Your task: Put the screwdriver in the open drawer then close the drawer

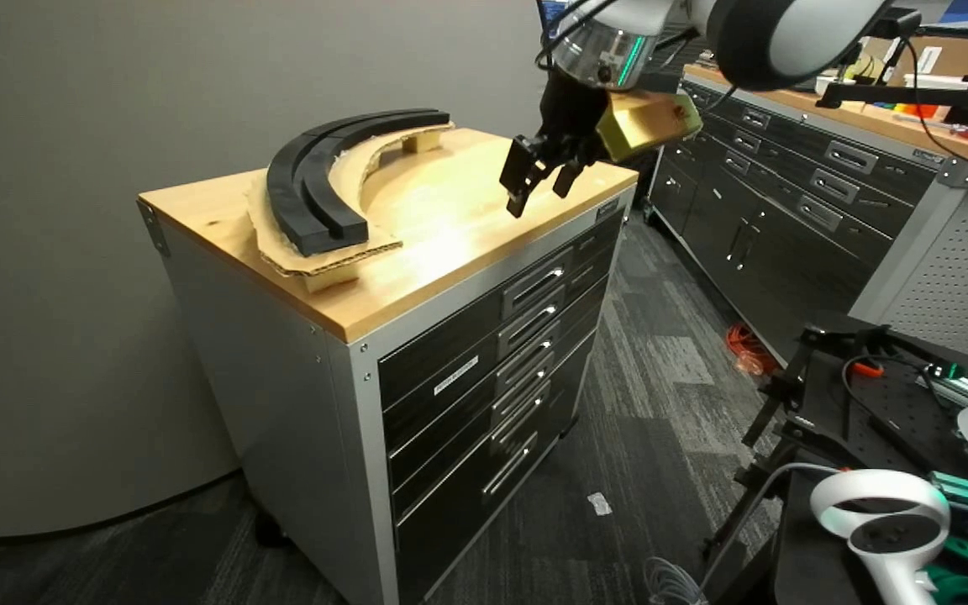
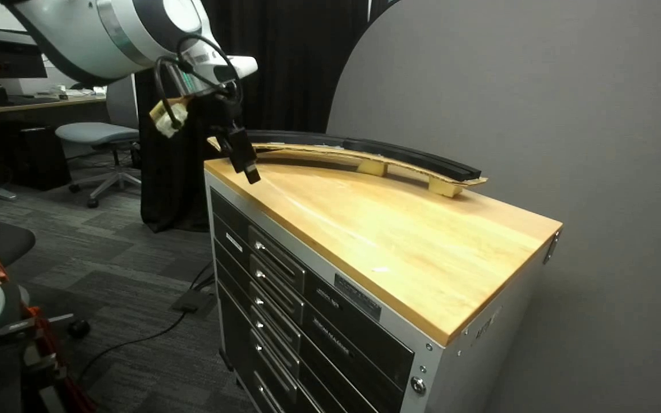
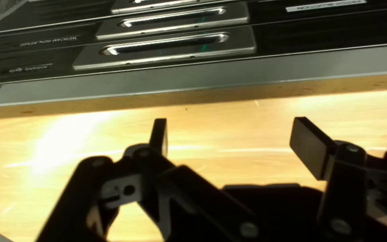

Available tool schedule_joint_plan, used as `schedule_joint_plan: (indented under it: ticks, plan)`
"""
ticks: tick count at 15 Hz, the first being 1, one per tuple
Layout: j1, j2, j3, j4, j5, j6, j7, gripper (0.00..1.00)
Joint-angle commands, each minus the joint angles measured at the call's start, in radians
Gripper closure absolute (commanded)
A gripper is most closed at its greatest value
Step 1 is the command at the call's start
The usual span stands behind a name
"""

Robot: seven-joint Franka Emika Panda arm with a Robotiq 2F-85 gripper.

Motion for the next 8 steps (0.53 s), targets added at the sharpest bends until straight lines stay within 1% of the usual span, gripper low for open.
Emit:
schedule_joint_plan:
  ticks: [1,2,3,4,5,8]
  plan:
    - [-0.015,-0.087,0.052,0.107,0.277,-0.215,-0.270,0.00]
    - [-0.015,-0.104,0.051,0.150,0.299,-0.286,-0.290,0.00]
    - [-0.010,-0.060,0.042,0.086,0.230,-0.176,-0.210,0.00]
    - [-0.013,-0.080,0.047,0.120,0.262,-0.230,-0.244,0.00]
    - [-0.015,-0.094,0.049,0.139,0.275,-0.259,-0.259,0.00]
    - [-0.016,-0.100,0.051,0.143,0.278,-0.275,-0.267,0.00]
